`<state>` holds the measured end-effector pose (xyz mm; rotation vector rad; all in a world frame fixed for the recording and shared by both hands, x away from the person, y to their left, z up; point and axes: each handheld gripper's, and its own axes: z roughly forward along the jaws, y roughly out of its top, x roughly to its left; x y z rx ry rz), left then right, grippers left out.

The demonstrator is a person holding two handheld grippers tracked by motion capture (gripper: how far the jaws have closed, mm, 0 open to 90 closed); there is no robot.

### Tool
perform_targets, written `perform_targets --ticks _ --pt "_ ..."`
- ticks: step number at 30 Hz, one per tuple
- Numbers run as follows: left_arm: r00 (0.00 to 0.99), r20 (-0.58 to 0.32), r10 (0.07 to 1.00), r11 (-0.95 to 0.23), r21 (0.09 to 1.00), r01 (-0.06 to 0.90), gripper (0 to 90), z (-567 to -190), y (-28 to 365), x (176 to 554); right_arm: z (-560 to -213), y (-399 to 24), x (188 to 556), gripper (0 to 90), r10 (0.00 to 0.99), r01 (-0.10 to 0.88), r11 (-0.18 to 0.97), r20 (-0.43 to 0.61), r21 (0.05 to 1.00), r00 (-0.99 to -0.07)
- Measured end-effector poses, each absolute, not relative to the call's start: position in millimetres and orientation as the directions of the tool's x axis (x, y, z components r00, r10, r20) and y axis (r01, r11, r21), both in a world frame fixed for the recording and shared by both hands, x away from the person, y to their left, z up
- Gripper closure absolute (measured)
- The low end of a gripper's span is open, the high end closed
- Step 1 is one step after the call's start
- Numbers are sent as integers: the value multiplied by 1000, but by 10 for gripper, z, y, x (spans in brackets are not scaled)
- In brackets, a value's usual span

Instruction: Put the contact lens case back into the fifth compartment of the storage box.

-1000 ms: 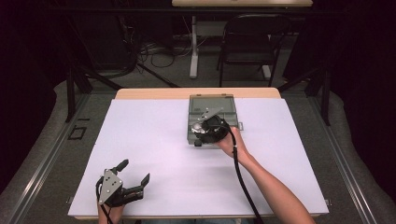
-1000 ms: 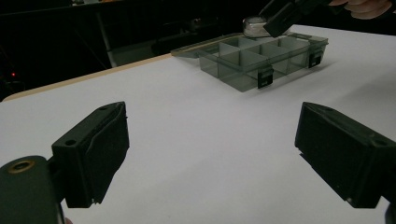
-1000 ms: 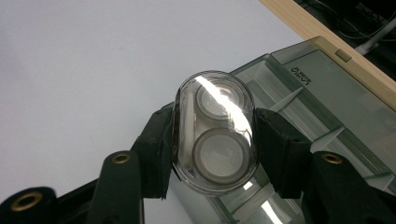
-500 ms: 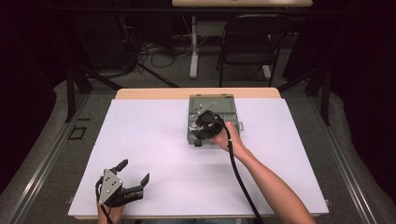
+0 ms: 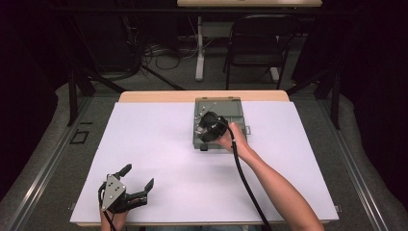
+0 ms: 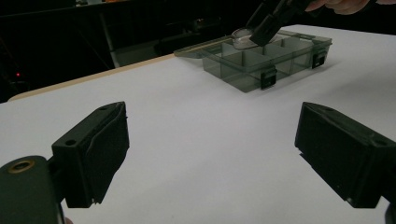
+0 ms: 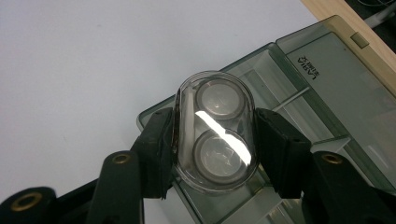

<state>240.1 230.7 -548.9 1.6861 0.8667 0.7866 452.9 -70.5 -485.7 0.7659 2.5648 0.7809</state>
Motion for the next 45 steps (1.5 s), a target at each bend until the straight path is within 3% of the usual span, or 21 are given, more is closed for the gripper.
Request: perform_targets --ticks 36,40,45 --pt "525 84 847 -199 966 167 100 -5485 2312 2399 -4946 -429 4647 482 592 464 770 -222 437 -774" --pt "523 85 848 -199 966 164 100 -5483 2319 2396 -4905 -471 4645 270 606 477 748 -182 462 -774" --pt "523 88 848 -200 966 163 101 -5481 2325 2390 -4842 -566 4635 155 614 481 722 -139 498 -777"
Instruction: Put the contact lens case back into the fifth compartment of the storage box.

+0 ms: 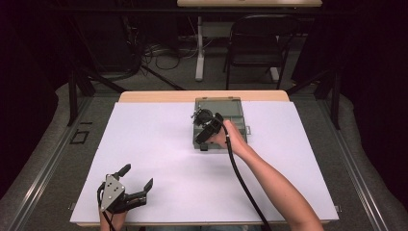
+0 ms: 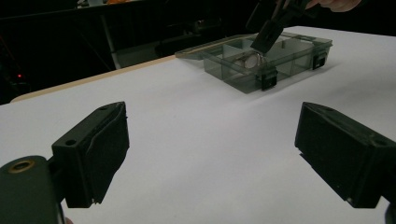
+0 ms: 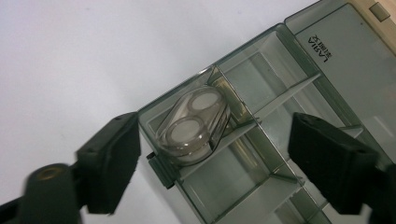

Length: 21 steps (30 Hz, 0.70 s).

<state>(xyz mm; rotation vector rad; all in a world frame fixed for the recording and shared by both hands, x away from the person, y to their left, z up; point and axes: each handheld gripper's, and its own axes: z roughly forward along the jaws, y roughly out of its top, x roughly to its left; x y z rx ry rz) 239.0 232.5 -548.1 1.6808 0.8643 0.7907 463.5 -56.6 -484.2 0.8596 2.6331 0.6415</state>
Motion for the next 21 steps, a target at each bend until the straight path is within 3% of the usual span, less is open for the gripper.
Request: perform_targets --ticks 6,21 --pt "521 89 849 -200 966 161 101 -5479 2324 2383 -4793 -724 4585 57 600 471 691 -71 549 -797" --pt "523 90 847 -202 966 161 100 -5475 2315 2370 -4764 -959 4380 8 574 441 635 -5 635 -819"
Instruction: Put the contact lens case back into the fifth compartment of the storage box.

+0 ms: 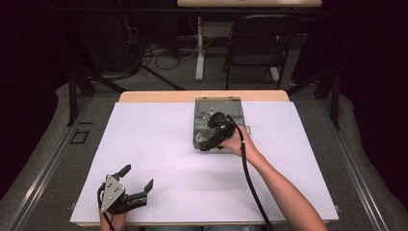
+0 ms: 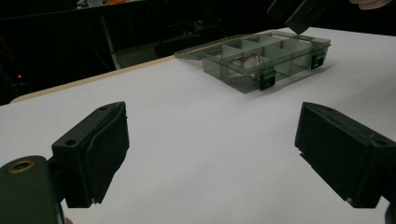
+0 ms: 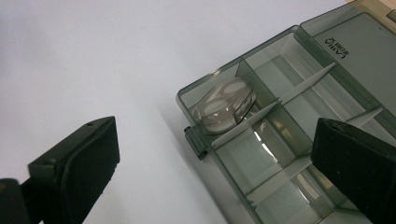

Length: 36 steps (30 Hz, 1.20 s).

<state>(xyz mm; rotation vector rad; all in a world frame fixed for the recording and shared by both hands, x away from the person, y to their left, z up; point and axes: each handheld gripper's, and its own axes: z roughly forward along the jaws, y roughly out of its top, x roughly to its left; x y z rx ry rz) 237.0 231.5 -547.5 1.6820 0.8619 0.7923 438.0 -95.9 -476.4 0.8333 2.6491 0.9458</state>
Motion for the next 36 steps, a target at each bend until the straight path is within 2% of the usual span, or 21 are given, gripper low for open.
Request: perform_targets --ticks 17,36 --pt "526 86 846 -200 966 164 100 -5482 2324 2377 -4779 -1255 4106 2 556 407 604 3 686 -831" --pt "526 86 846 -200 966 165 100 -5482 2316 2368 -4818 -1638 3848 0 579 397 550 7 735 -815"
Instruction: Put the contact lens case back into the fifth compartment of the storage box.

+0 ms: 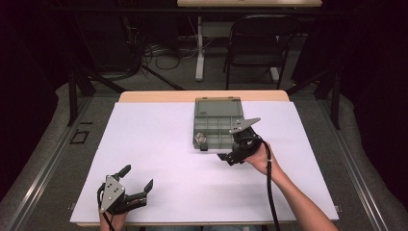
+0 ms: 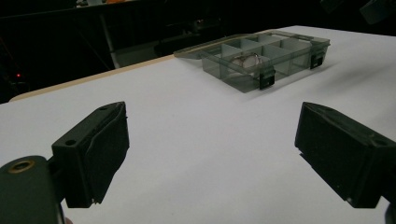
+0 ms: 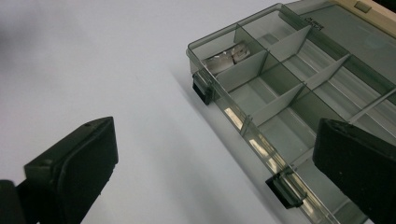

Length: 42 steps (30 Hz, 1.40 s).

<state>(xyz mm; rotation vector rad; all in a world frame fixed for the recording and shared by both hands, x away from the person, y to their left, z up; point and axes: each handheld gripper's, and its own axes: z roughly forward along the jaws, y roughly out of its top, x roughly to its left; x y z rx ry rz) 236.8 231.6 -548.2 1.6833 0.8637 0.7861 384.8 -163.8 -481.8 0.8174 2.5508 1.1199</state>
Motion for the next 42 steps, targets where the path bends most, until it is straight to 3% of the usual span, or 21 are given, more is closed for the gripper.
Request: perform_targets --ticks 42 --pt "524 89 847 -203 966 163 100 -5484 2319 2361 -5164 -2286 3153 1 648 406 491 -12 771 -761"
